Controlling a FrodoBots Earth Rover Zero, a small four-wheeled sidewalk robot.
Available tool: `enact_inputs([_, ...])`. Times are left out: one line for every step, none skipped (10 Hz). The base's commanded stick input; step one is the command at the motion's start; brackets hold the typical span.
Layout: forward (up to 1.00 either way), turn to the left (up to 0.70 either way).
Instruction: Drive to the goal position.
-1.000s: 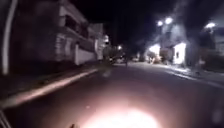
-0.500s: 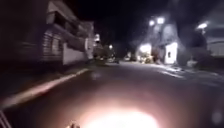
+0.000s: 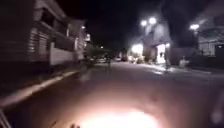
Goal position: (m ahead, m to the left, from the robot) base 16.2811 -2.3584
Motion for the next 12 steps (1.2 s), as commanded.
enact_inputs([1.0, 0.0])
enact_inputs([1.0, 0.0])
enact_inputs([1.0, 0.0])
enact_inputs([1.0, -0.06])
enact_inputs([1.0, -0.21])
enact_inputs([1.0, -0.27])
enact_inputs([1.0, -0.27])
enact_inputs([1.0, -0.27])
enact_inputs([1.0, -0.27])
enact_inputs([1.0, -0.25])
enact_inputs([1.0, -0.11])
enact_inputs([1.0, 0.0])
